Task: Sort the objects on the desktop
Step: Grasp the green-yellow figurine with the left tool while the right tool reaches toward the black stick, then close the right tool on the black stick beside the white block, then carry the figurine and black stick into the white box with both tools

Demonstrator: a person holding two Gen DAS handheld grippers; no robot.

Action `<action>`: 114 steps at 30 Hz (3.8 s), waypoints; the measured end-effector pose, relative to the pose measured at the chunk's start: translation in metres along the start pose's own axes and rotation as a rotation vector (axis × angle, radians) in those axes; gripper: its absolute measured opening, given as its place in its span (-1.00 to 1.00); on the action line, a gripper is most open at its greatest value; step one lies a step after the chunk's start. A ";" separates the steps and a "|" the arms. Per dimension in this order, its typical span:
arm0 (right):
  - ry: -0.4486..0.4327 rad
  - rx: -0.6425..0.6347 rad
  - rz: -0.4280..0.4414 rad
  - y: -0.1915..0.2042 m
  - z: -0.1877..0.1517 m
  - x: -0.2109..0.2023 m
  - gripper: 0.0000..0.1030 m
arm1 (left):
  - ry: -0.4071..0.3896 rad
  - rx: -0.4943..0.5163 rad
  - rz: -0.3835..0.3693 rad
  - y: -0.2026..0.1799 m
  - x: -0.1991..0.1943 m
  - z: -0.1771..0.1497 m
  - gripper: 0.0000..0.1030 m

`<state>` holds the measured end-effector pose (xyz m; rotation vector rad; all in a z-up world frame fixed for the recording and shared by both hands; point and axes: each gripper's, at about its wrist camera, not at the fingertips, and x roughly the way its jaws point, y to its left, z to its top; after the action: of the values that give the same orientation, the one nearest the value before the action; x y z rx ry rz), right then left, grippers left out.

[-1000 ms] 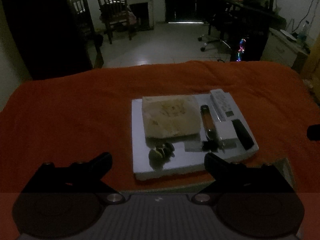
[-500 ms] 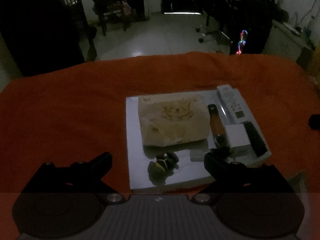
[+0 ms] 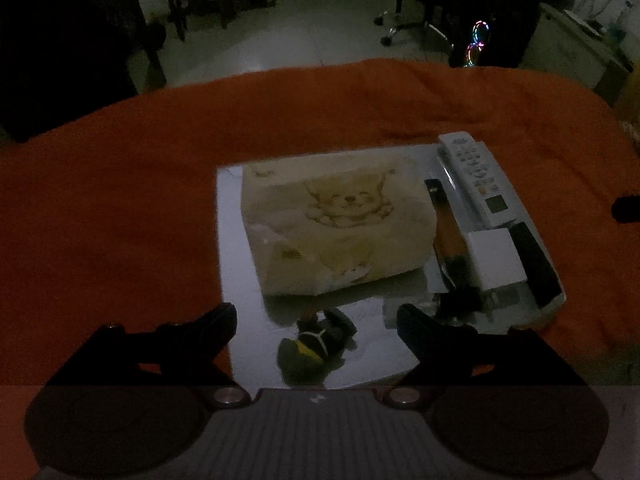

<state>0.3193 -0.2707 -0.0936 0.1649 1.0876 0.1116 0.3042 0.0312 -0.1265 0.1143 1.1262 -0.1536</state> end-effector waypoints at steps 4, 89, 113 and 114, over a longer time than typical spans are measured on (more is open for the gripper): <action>0.044 -0.014 0.003 0.003 0.005 0.023 0.83 | 0.046 -0.049 -0.018 0.005 0.017 0.004 0.68; 0.205 -0.111 -0.059 0.014 0.011 0.044 -0.47 | 0.177 -0.275 -0.062 0.070 -0.013 -0.029 0.10; 0.098 -0.146 0.125 0.083 -0.062 -0.097 -0.46 | 0.062 -0.188 -0.140 0.007 -0.162 -0.095 0.10; 0.108 -0.148 0.132 0.085 -0.071 -0.099 -0.46 | 0.067 -0.182 -0.146 0.002 -0.164 -0.101 0.10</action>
<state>0.2094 -0.1982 -0.0234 0.0979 1.1710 0.3221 0.1458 0.0608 -0.0207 -0.1255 1.2102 -0.1775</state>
